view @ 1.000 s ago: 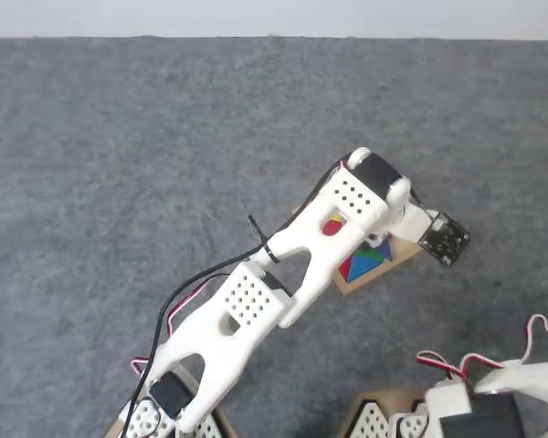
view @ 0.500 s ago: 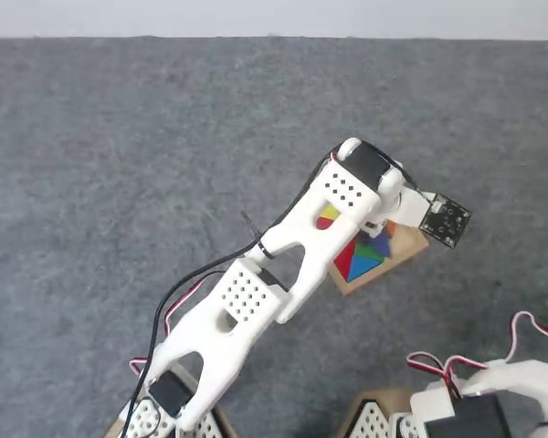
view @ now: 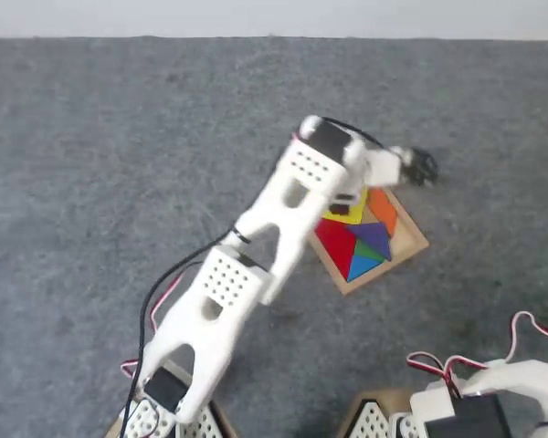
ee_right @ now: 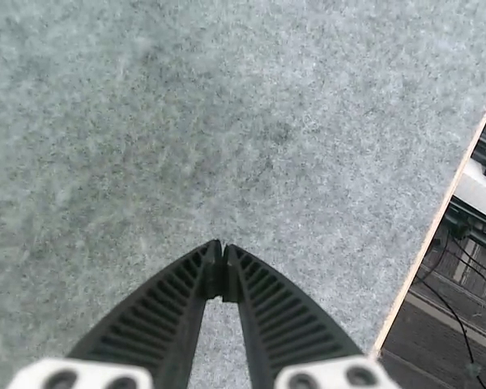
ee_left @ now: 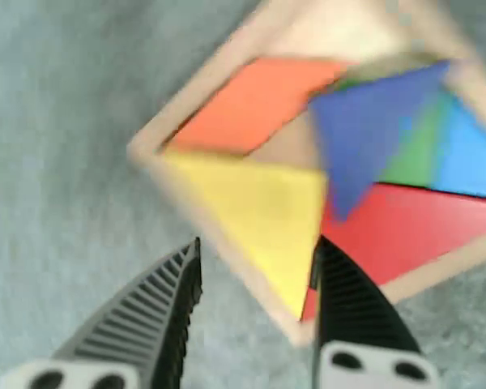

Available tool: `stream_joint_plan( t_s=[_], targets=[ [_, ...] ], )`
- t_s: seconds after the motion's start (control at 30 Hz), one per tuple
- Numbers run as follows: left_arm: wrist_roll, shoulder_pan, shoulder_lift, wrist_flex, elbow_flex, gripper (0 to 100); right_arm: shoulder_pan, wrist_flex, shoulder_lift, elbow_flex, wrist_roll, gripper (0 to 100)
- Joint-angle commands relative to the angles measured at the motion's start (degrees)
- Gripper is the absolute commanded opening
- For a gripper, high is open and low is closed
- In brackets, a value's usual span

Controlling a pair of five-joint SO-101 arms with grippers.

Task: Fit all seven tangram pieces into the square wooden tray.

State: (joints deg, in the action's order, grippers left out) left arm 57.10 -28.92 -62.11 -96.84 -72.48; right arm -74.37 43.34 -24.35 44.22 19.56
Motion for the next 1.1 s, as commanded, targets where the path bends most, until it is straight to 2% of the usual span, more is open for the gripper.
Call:
stream_joint_plan(
  t_s=[0.0,0.07,0.17,0.3,0.47,0.8,1.07],
  targets=[
    [-8.62,4.04,0.79,-0.7,-2.77,20,0.75,0.75,-3.03,-0.62,-0.7,0.8],
    [-10.73,4.31,0.79,-2.2,-2.68,20,0.75,0.75,-3.03,-0.62,-0.7,0.8],
    [-18.02,3.96,0.79,-2.81,-2.68,20,0.92,0.75,-3.03,-0.62,-0.7,0.8],
    [-21.98,2.11,0.62,-3.43,-0.84,20,1.98,0.75,-2.86,-0.62,-0.7,0.8],
    [-22.42,-0.26,-2.46,-3.25,2.07,20,1.98,0.75,-2.95,-0.62,-0.7,0.8],
    [-23.3,-0.97,-6.77,-2.11,-3.91,20,2.33,0.84,-2.95,-0.53,-0.7,0.8],
    [-27.52,1.76,-0.97,-3.87,-10.07,16,2.33,0.84,-2.95,-0.53,-0.7,0.9]
  ],
)
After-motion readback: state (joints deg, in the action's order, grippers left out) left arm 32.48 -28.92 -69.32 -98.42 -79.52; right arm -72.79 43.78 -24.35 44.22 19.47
